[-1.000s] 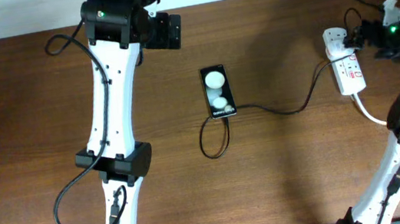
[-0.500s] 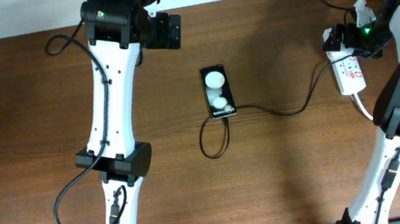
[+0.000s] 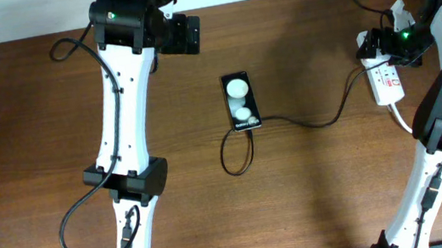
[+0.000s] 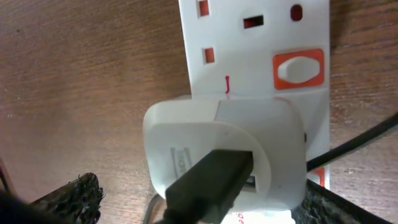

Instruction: Plug charger to phone and switch on socket

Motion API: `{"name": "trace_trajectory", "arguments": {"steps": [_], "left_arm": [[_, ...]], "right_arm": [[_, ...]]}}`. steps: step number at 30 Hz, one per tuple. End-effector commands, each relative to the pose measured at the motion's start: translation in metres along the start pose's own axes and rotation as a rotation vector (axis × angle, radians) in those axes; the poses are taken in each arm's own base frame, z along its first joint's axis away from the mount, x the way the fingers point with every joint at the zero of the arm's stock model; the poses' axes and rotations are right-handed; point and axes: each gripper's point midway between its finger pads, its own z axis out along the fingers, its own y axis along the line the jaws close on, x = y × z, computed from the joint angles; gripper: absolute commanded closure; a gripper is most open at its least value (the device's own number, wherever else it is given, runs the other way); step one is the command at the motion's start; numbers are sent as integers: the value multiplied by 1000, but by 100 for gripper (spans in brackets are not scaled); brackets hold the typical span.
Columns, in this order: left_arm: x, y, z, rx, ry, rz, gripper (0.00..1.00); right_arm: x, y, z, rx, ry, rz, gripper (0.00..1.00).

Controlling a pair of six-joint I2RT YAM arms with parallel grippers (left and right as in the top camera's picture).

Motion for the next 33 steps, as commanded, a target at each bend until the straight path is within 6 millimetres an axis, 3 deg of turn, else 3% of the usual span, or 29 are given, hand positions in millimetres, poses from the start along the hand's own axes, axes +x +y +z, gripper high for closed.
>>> {"name": "trace_trajectory", "arguments": {"steps": [1,11,19,25,29,33], "left_arm": [[-4,2,-14,-7,-34,13,1],[-4,2,-14,-7,-34,13,1],[-4,2,-14,-7,-34,13,1],[-4,2,-14,-7,-34,13,1],[-4,2,-14,-7,-34,13,1],[-4,2,-14,-7,-34,13,1]], "right_arm": [[1,9,10,-56,15,11,1],[4,23,20,-65,36,4,1],[2,20,19,-52,27,9,1],[4,-7,4,-62,7,76,1],[-13,0,-14,-144,-64,74,1],[-14,2,-16,-144,-64,71,1]]}}
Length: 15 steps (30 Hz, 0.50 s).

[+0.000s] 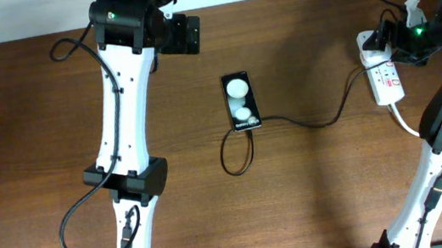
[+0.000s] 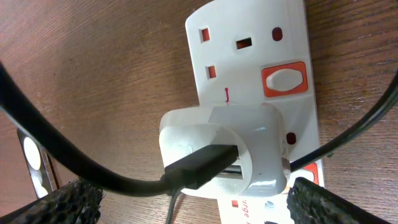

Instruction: Plug charger to phone and switch on socket

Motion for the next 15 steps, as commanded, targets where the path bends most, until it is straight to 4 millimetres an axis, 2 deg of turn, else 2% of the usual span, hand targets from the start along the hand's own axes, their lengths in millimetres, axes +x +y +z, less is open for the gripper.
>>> {"name": "trace_trajectory", "arguments": {"steps": [1,4,9,15], "left_arm": [[-4,2,-14,-7,-34,13,1],[-4,2,-14,-7,-34,13,1],[-4,2,-14,-7,-34,13,1],[-4,2,-14,-7,-34,13,1]], "right_arm": [[-2,3,4,-14,2,-15,1],[1,1,10,45,25,-32,1],[4,12,26,122,58,-90,1],[9,6,33,135,71,-86,1]]}}
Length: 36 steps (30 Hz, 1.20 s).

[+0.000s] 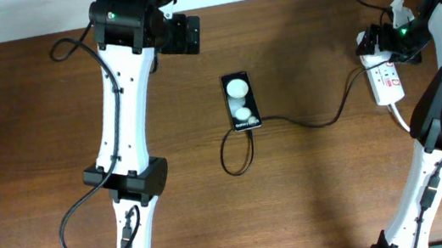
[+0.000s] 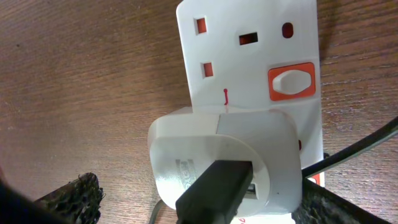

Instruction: Plug charger to phone and switch on socket

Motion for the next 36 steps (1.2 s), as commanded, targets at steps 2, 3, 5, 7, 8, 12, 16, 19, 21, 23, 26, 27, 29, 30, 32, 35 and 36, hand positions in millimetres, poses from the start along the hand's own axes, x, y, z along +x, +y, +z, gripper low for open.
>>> {"name": "trace_trajectory", "arguments": {"steps": [2,3,5,7,8,12,16,19,21,23,26,27,29,30,32,35,36], "left_arm": [[-4,2,-14,-7,-34,13,1],[-4,2,-14,-7,-34,13,1],[-4,2,-14,-7,-34,13,1],[-4,2,-14,-7,-34,13,1],[-4,2,-14,-7,-34,13,1],[-4,2,-14,-7,-34,13,1],[-4,2,-14,-7,-34,13,1],[-4,2,-14,-7,-34,13,1],[-4,2,-14,-7,-34,13,1],[-4,2,-14,-7,-34,13,1],[-4,2,-14,-7,-34,13,1],[-4,2,-14,-7,-34,13,1],[-4,2,-14,-7,-34,13,1],[-4,2,-14,-7,-34,13,1],[-4,2,-14,-7,-34,13,1],[-4,2,-14,-7,-34,13,1],[-4,2,-14,-7,-34,13,1]], "right_arm": [[6,6,18,-20,29,-19,1],[7,6,18,-20,29,-19,1],[9,6,20,-21,36,-16,1],[14,3,25,-17,52,-14,1],[22,1,33,-20,72,-5,1],[29,1,37,-27,91,4,1],[32,3,36,-38,106,11,1],[35,11,41,-92,107,17,1],[33,13,42,-103,96,13,1],[31,14,42,-107,90,9,1],[28,25,41,-175,69,-25,1],[28,29,41,-182,70,-30,1],[28,35,44,-184,76,-43,1],[29,42,46,-188,82,-59,1],[30,50,49,-190,90,-79,1],[32,59,52,-197,99,-93,1],[32,59,52,-199,101,-91,1]]}}
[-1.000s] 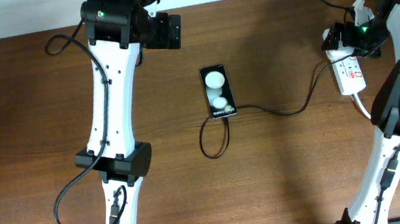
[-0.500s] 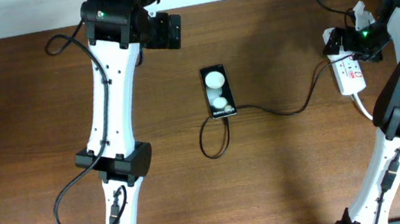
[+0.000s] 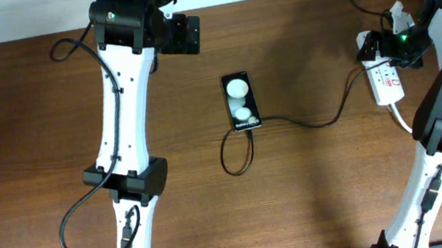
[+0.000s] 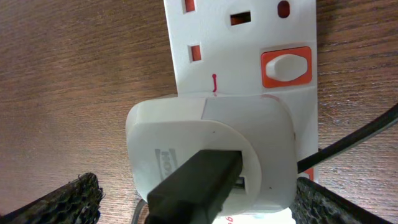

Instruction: Plug charger to phone and switch on socket

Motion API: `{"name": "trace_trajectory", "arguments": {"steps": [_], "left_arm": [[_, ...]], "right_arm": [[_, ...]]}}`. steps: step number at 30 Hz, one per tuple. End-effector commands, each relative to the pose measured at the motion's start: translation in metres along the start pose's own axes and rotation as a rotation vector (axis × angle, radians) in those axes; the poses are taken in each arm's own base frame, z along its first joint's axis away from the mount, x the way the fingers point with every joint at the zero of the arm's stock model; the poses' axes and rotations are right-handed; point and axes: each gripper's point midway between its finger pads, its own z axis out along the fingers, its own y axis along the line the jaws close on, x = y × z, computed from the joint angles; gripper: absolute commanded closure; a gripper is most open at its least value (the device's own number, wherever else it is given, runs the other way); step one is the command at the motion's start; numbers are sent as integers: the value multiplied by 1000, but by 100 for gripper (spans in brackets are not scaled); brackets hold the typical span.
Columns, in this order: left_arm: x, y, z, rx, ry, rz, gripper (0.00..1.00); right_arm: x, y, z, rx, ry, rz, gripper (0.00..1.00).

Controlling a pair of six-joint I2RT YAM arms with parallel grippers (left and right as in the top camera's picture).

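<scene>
The black phone (image 3: 241,102) lies face up mid-table with the charger cable (image 3: 315,122) in its lower end; the cable loops, then runs right to the white power strip (image 3: 386,81). In the right wrist view a white charger adapter (image 4: 211,137) sits in the strip (image 4: 242,37), a black USB plug (image 4: 193,186) in it. My right gripper (image 4: 199,208) is open just above the adapter, one finger on each side. An orange-framed switch (image 4: 285,66) shows beside the free socket; the adapter's own switch is hidden. My left gripper (image 3: 186,34) hangs at the far edge.
The right arm's own black cable arcs above the strip. A thick black cord (image 4: 354,140) crosses the strip's right side. The left arm's base and cable loop (image 3: 90,235) stand at the front left of the brown wooden table (image 3: 333,195).
My right gripper has come closer to the adapter, which now fills more of the wrist view and sits slightly further left. Phone, cable and left arm have not moved.
My right gripper was open close over the plugged-in adapter. Then it stood further back and tilted, with the phone showing in its view. After that it was close over the adapter again, and now it is closer still. The phone stayed plugged in throughout.
</scene>
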Motion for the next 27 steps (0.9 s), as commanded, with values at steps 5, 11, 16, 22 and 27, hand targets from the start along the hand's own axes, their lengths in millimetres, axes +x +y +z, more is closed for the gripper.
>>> {"name": "trace_trajectory", "arguments": {"steps": [5,11,16,22,27], "left_arm": [[-4,2,-14,-7,-34,13,1],[-4,2,-14,-7,-34,13,1],[-4,2,-14,-7,-34,13,1],[-4,2,-14,-7,-34,13,1],[-4,2,-14,-7,-34,13,1]], "right_arm": [[17,80,38,-291,74,-64,1],[18,92,34,-366,67,-98,1],[20,76,38,-274,85,-66,1],[18,17,31,-67,82,111,1],[5,1,7,-46,38,138,1]]}}
